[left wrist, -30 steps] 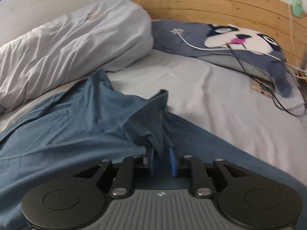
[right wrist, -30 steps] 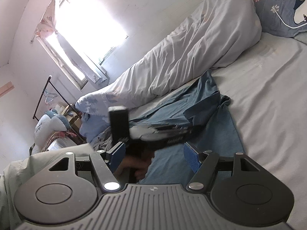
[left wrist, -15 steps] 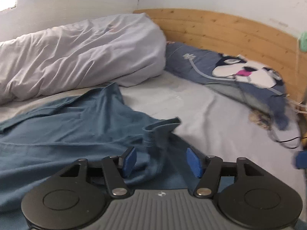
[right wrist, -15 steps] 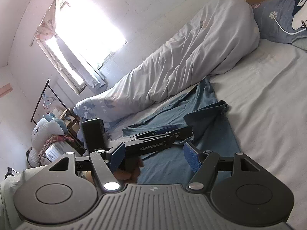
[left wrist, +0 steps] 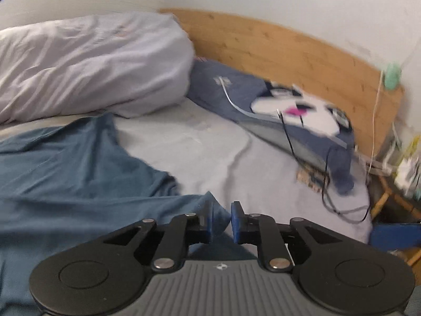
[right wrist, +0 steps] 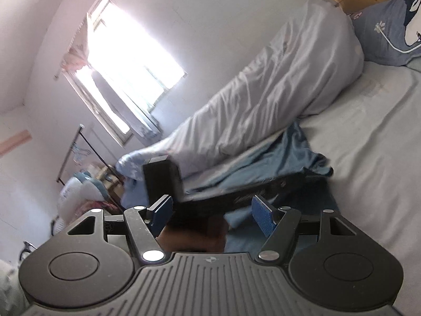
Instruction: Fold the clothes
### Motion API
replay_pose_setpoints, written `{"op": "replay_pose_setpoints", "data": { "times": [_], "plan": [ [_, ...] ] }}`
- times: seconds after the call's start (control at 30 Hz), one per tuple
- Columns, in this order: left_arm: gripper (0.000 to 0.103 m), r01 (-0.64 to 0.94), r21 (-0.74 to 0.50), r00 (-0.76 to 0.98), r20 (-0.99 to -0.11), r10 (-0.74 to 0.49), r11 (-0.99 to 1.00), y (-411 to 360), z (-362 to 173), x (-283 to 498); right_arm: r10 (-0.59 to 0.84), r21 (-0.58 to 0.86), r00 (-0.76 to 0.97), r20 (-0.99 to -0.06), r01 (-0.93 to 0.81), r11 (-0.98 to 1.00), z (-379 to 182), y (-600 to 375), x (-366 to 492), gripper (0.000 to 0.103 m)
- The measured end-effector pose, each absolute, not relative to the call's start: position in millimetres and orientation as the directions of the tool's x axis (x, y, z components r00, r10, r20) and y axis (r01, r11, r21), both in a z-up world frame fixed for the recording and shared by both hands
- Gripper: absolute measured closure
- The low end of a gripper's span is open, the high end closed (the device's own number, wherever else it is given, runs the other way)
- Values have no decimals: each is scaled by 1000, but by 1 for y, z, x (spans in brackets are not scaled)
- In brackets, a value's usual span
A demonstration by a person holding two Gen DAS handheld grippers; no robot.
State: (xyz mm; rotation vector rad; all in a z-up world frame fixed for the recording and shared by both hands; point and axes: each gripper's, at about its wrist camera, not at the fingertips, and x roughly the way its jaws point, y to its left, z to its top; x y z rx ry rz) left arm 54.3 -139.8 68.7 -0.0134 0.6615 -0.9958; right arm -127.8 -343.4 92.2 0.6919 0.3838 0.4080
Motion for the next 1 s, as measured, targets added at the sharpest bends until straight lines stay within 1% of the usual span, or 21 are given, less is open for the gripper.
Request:
{"op": "replay_pose_setpoints", "data": {
  "times": [0.03, 0.1, 0.17, 0.3, 0.33, 0.43, 0.47, 0.53, 0.67, 0.73, 0.8, 0.9, 1.0],
  "plan": [
    [86, 748, -317, 391, -499, -773, 583, -125, 71, 50, 481, 676, 852, -206, -231, 699, 92, -343, -128, 33],
    [72, 699, -336, 454, -474, -755, 632, -89, 76, 41, 473, 665, 851, -229, -218, 714, 92, -341, -126, 33],
    [63, 642, -358, 520, -447, -728, 678, -49, 77, 31, 471, 661, 850, -236, -215, 719, 92, -340, -125, 33],
    [48, 462, -386, 678, -428, -598, 799, 32, 81, 22, 463, 639, 851, -248, -215, 739, 93, -336, -125, 33],
    [47, 404, -407, 712, -422, -561, 819, 52, 80, 21, 463, 634, 848, -257, -213, 744, 94, -335, -124, 33],
    [43, 232, -528, 783, -397, -479, 817, 111, 75, 27, 449, 612, 841, -301, -191, 767, 97, -329, -118, 33],
    [40, 224, -549, 777, -399, -487, 805, 116, 72, 33, 428, 594, 840, -333, -166, 787, 101, -326, -114, 33],
    [40, 205, -589, 765, -402, -503, 782, 128, 68, 46, 395, 553, 837, -380, -137, 822, 113, -317, -107, 33],
    [40, 164, -661, 741, -408, -534, 732, 150, 60, 72, 386, 510, 843, -374, -161, 845, 152, -299, -91, 33],
    [40, 134, -644, 723, -456, -519, 753, 148, 51, 86, 387, 501, 852, -352, -177, 847, 179, -288, -82, 33],
    [41, 70, -644, 697, -515, -499, 762, 151, 36, 94, 396, 492, 854, -337, -199, 847, 201, -275, -73, 33],
    [41, 29, -669, 707, -512, -488, 743, 160, 21, 102, 414, 435, 845, -338, -249, 865, 226, -249, -56, 33],
    [41, 31, -704, 715, -480, -508, 709, 166, 13, 111, 412, 360, 829, -378, -279, 890, 239, -216, -31, 33]
  ]
}}
